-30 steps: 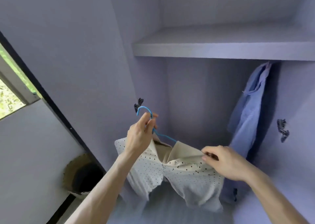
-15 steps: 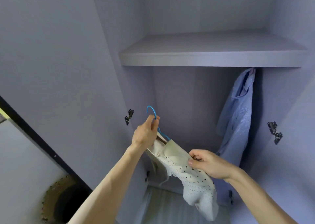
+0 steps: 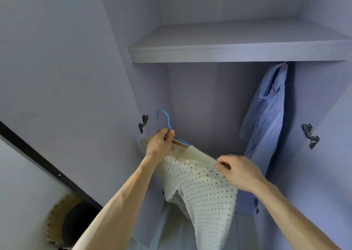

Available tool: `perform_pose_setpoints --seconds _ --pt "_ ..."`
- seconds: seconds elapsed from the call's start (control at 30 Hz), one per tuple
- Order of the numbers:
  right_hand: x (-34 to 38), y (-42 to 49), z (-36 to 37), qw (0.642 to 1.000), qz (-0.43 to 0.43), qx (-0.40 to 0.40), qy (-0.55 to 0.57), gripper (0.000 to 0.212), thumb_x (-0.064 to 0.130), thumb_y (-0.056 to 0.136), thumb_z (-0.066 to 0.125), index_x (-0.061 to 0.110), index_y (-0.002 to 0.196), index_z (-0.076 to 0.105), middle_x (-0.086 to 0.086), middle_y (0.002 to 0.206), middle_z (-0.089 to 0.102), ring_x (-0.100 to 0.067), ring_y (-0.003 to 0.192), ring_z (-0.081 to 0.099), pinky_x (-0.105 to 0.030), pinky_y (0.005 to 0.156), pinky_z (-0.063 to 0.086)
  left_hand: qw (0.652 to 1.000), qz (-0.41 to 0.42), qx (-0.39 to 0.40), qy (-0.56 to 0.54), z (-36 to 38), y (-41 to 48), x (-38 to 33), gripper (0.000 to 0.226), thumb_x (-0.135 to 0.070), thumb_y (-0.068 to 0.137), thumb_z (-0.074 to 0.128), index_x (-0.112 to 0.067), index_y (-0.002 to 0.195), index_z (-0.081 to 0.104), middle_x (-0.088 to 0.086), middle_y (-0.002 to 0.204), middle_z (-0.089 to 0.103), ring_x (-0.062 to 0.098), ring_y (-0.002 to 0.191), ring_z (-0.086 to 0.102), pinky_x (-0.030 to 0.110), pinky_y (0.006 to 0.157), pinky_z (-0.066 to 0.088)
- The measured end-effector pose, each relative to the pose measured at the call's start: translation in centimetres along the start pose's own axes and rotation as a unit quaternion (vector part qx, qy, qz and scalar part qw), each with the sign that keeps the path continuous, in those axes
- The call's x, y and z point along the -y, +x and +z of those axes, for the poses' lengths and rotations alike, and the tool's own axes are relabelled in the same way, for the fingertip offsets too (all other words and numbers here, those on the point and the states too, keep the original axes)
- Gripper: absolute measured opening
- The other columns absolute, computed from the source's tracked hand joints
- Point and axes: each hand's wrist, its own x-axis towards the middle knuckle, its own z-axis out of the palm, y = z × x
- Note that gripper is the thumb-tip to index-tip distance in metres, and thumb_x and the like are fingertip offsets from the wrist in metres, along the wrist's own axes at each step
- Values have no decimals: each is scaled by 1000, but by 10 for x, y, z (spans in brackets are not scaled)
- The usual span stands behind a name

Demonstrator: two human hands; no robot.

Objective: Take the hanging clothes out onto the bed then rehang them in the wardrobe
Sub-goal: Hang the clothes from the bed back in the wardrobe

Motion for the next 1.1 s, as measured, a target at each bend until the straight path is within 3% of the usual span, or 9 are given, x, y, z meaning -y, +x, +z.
perform_pose_setpoints --seconds 0.1,0.2,0.33,0.43,0.53,0.73,0.87,0.97,1.1 --pt "-1 -2 2 999 -3 -44 3 20 52 97 45 45 110 59 25 99 60 -5 93 59 -31 75 49 999 -10 -12 39 1 1 -3 31 -45 106 33 -23 97 53 -1 102 53 21 86 53 29 77 37" --pt "6 0 10 998 -52 20 43 24 46 99 44 28 87 55 10 68 58 -15 65 57 -31 61 40 1000 -15 0 13 6 6 -9 28 -42 106 34 -24 94 51 4 103 55 28 92 59 30 77 39" --pt "20 2 19 993 -60 -3 105 23 40 102 43 33 80 48 12 64 54 -9 60 48 -23 62 37 965 -132 -103 -203 12 -2 -26 20 -30 103 49 -22 121 54 6 137 38 21 84 57 31 84 45" --pt "27 0 30 986 -45 -7 158 22 40 103 41 26 91 53 13 75 62 -10 67 54 -24 65 41 887 -264 -94 -367 20 -11 -41 44 -22 100 57 -12 139 38 12 125 53 25 85 61 39 80 52" --pt "28 -3 41 986 -31 -10 162 24 41 102 40 24 92 53 2 80 63 -16 73 56 -31 67 41 825 -294 -7 -483 31 -19 -42 27 -9 104 45 6 126 49 12 92 67 21 69 65 36 64 55" --pt "19 -6 47 983 -19 40 179 23 43 99 47 27 85 52 12 67 56 -7 62 47 -26 61 36 804 -281 53 -521 31 -23 -29 13 -5 105 39 -5 115 48 8 94 69 20 70 70 31 55 58" --pt "-2 2 25 973 -17 138 184 16 49 94 56 35 93 65 22 86 67 6 74 59 -20 76 48 816 -272 78 -504 41 -19 -35 14 -5 104 45 -8 115 53 9 101 74 25 78 75 34 61 58" --pt "-43 32 -7 973 37 71 217 22 51 92 59 39 110 63 21 102 68 0 90 64 -32 93 51 822 -265 75 -499 53 -7 -43 13 -5 102 52 -9 113 58 10 97 74 27 77 74 37 69 60" --pt "-103 91 -66 932 175 -171 268 53 49 93 58 23 137 46 4 134 53 -14 107 54 -33 101 41 840 -270 44 -469 65 9 -61 10 -4 99 57 -4 105 65 12 103 74 26 76 72 37 69 62"
